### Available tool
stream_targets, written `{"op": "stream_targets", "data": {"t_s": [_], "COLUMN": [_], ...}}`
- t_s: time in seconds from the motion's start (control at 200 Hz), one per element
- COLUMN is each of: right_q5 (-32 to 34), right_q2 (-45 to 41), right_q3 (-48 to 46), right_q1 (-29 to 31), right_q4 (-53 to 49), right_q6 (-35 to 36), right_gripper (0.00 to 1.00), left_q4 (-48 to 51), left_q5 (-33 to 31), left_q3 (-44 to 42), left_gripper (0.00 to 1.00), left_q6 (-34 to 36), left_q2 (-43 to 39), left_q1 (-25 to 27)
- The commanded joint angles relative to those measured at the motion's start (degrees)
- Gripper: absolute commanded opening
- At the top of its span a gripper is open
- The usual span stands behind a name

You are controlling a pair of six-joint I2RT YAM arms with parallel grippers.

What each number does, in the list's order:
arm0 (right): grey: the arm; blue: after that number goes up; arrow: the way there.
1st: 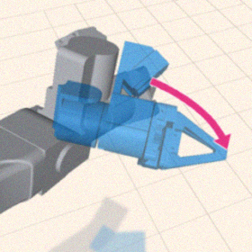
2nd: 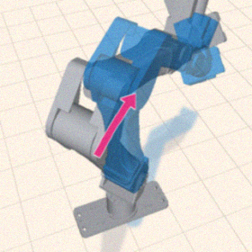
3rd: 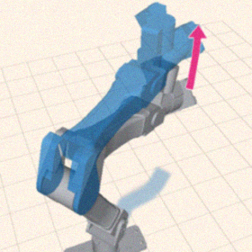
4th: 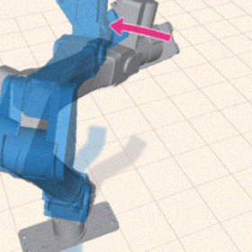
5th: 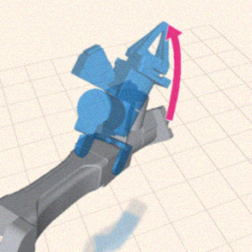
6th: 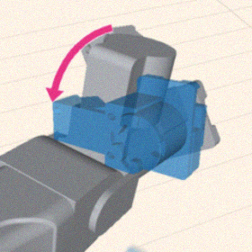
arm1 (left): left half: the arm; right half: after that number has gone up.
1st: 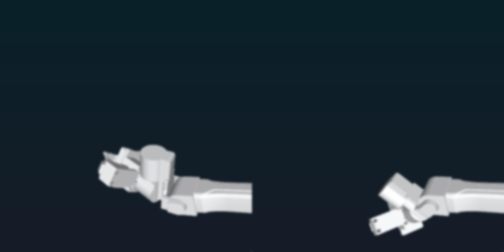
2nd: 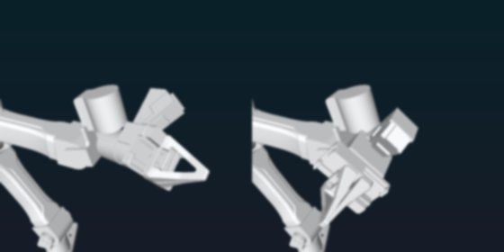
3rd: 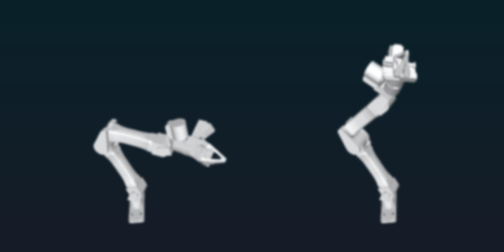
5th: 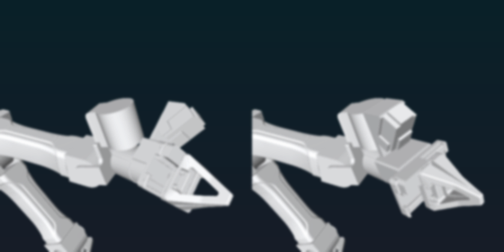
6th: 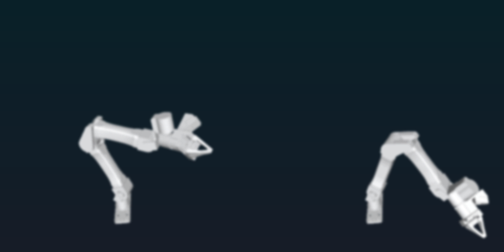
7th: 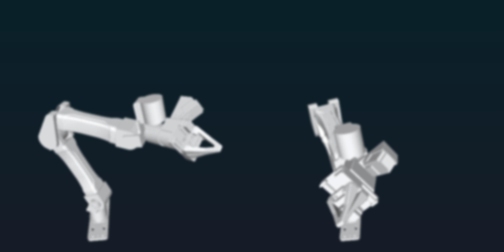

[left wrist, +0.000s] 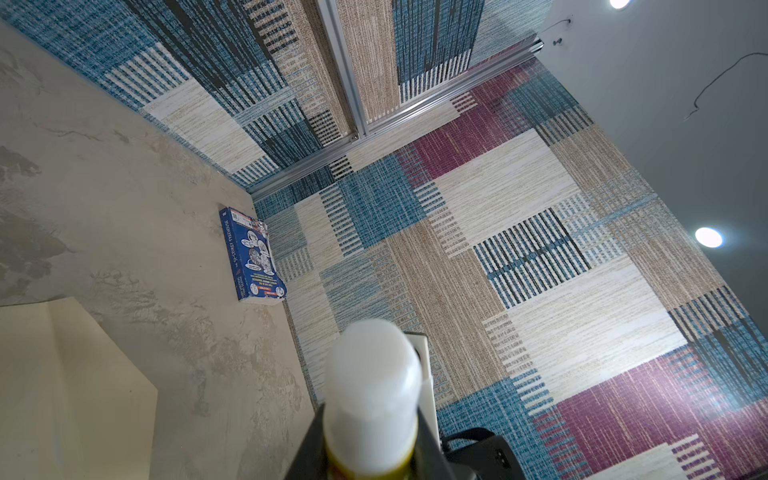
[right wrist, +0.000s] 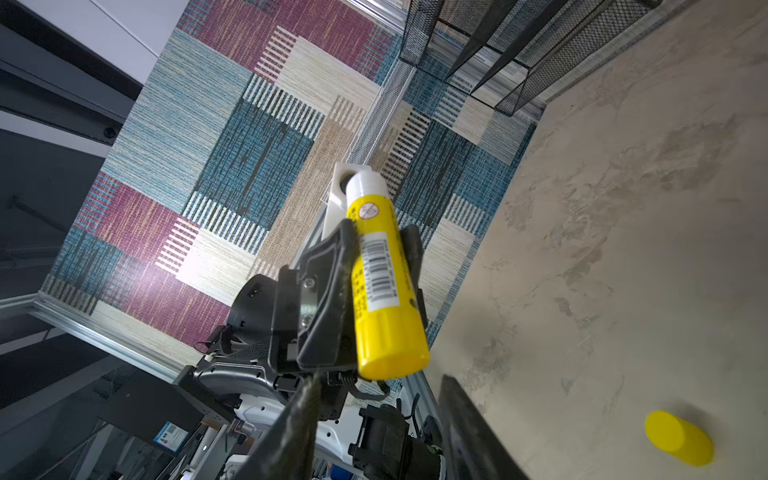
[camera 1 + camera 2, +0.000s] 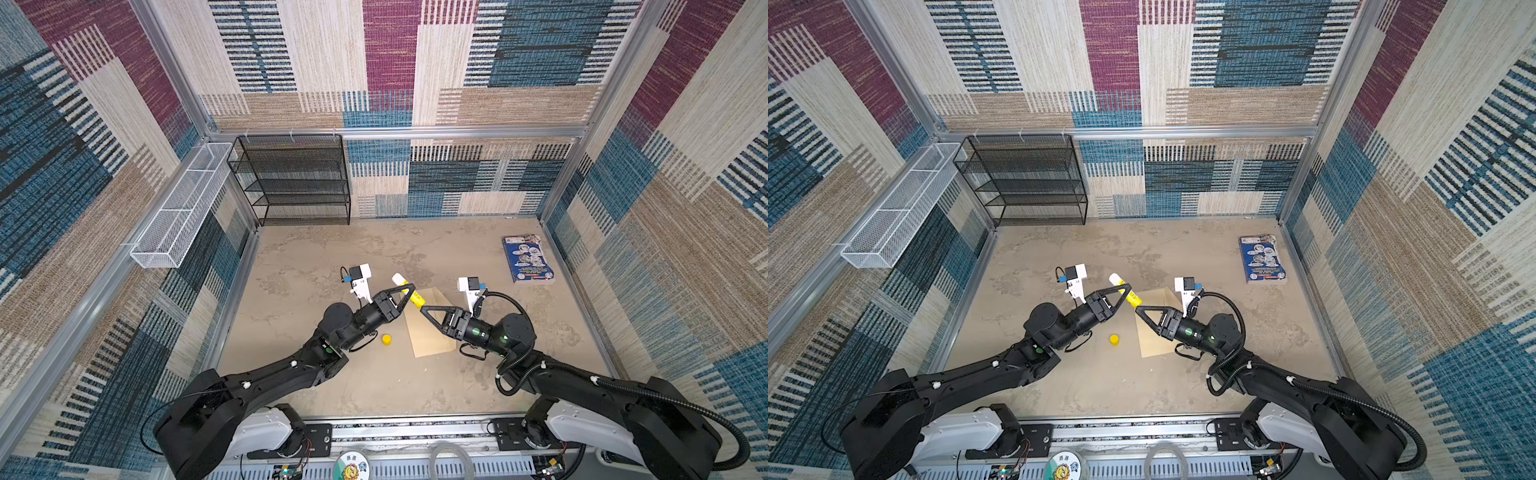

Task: Place the letter into the envelope and seal it

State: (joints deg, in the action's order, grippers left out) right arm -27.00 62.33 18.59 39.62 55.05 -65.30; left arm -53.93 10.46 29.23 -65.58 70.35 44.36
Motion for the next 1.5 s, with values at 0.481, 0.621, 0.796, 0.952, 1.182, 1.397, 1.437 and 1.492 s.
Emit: {"op": "stream_targets", "data": {"t_s": [0.481, 0.621, 0.796, 0.952, 1.182, 1.397, 1.437, 1.492], "right_q5": [0.2, 0.8, 1.8, 0.3, 0.4, 0.6, 0.6, 0.5], "right_q2": [2.7, 0.9, -0.9, 2.4, 5.5, 6.2, 6.2, 6.1], "right_q3": [1.0, -0.6, -1.5, 0.7, 1.6, 1.3, 1.4, 1.4], "right_q1": [-0.2, -0.2, -0.2, -0.2, -0.9, -1.6, -1.6, -1.6], "right_q4": [1.9, 1.3, -0.1, 2.5, 5.7, 7.2, 7.1, 7.1], "right_q6": [-2.2, -3.1, -2.6, -2.0, -2.7, -3.7, -3.6, -3.7], "right_gripper": [0.40, 0.42, 0.52, 0.61, 0.54, 0.42, 0.40, 0.37], "left_q4": [-5.3, -4.8, -5.0, -6.7, -7.5, -8.3, -8.4, -8.6], "left_q5": [-0.5, -0.9, -0.1, 0.5, 0.5, 0.4, 0.3, -0.1], "left_q3": [-0.4, -0.5, 0.3, 0.3, -0.1, -0.5, -0.6, -0.9], "left_gripper": [0.00, 0.00, 0.00, 0.00, 0.00, 0.00, 0.00, 0.00], "left_q6": [-1.2, -1.1, -1.1, -2.1, -2.5, -2.8, -2.9, -3.0], "left_q2": [1.5, 1.1, 1.8, 3.2, 3.6, 4.1, 4.2, 4.4], "left_q1": [-0.1, -0.1, 0.0, 0.0, 0.1, 0.2, 0.2, 0.2]}}
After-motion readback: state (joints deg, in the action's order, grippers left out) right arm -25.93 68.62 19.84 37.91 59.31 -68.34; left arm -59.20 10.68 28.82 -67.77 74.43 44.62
